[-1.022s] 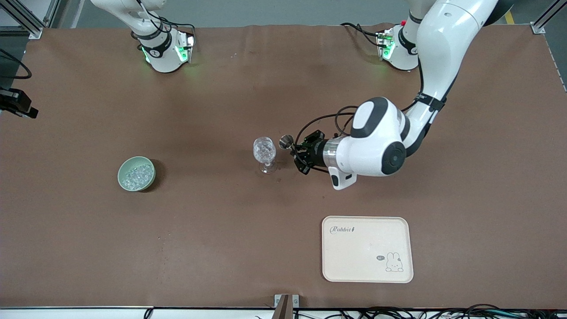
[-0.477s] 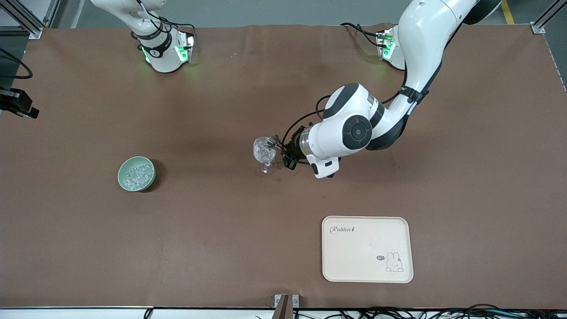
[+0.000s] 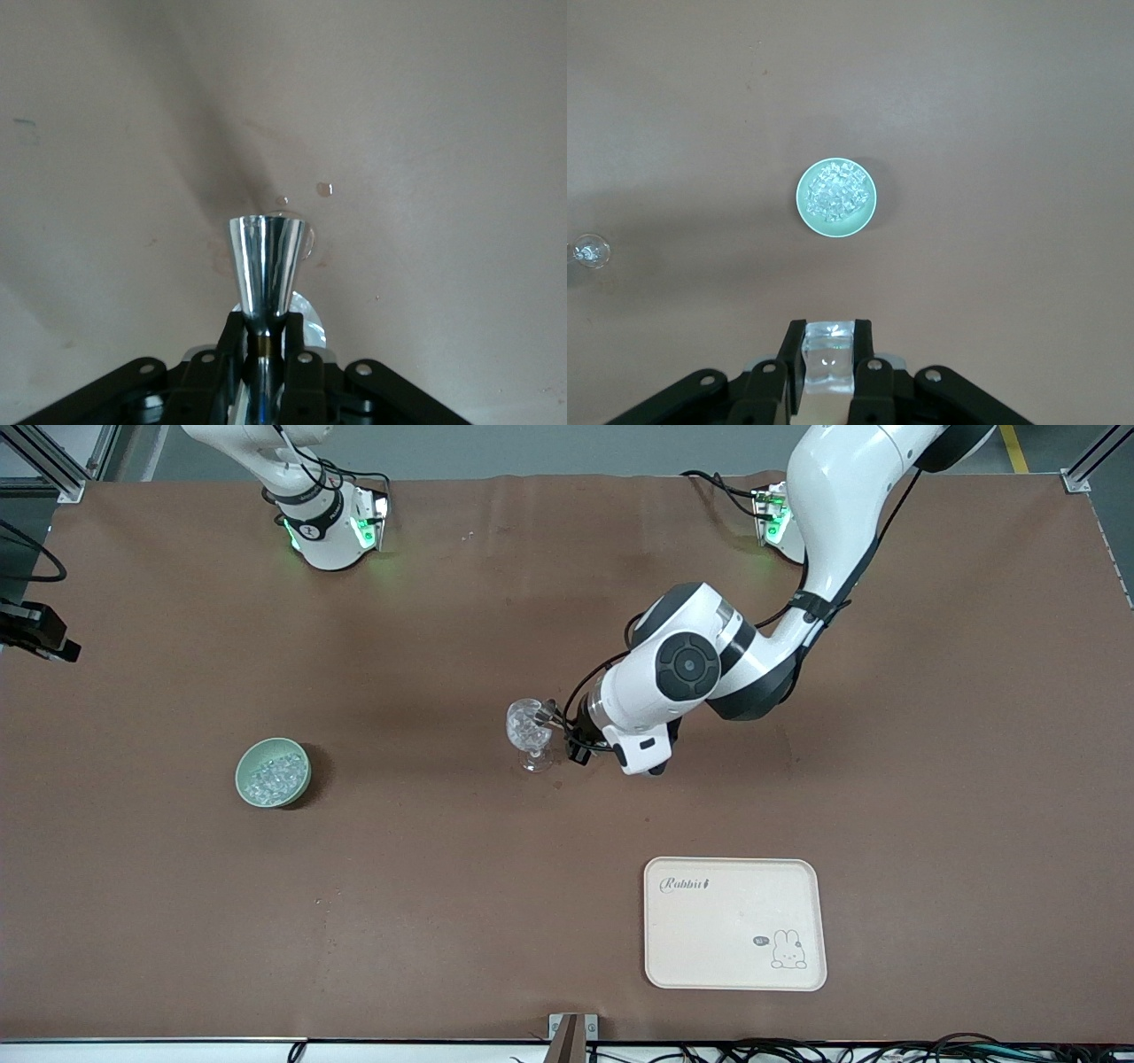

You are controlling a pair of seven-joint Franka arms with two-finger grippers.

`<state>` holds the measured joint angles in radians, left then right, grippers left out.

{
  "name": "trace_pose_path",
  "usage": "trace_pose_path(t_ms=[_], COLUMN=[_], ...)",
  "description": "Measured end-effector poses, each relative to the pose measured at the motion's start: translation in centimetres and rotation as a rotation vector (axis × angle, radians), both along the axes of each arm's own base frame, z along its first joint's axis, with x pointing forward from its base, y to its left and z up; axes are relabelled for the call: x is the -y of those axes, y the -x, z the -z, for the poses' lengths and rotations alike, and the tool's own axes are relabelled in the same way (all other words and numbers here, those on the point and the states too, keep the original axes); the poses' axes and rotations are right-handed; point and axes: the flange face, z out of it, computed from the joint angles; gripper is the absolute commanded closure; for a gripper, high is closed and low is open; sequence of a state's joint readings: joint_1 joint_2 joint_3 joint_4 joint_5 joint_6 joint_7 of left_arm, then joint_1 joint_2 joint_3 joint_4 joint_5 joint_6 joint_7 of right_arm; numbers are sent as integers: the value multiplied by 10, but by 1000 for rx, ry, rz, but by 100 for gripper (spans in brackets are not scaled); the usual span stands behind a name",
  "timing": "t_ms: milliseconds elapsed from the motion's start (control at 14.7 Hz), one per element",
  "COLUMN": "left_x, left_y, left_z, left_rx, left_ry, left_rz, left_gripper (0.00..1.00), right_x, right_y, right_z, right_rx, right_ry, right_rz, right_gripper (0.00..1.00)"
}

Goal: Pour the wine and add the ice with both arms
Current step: 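Tilt the jigger over the wine glass rim with the left gripper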

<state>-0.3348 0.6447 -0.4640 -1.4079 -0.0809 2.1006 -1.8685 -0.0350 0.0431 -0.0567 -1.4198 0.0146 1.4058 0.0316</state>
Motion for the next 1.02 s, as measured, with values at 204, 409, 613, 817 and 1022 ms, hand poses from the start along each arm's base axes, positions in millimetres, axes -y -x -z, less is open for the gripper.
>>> trace_pose_path(t_ms=[204, 409, 613, 817, 1022], left_x=[10, 21, 24, 32, 43], left_y=[7, 16, 18, 25, 36], left_z=[-6, -12, -15, -14, -14], left_rx=[45, 89, 135, 175, 219], left_ry=[-37, -68, -100, -131, -166], left_rz=[17, 32, 60, 94, 126], left_gripper=[100, 100, 100, 100, 100], right_x=[0, 0, 0, 0, -1], right_y=[0, 0, 0, 0, 0], right_z=[0, 0, 0, 0, 0], right_rx=[0, 1, 1, 1, 1], right_ry=[0, -1, -1, -1, -4], right_rz=[-1, -1, -1, -2, -2], right_gripper=[99, 100, 99, 99, 99])
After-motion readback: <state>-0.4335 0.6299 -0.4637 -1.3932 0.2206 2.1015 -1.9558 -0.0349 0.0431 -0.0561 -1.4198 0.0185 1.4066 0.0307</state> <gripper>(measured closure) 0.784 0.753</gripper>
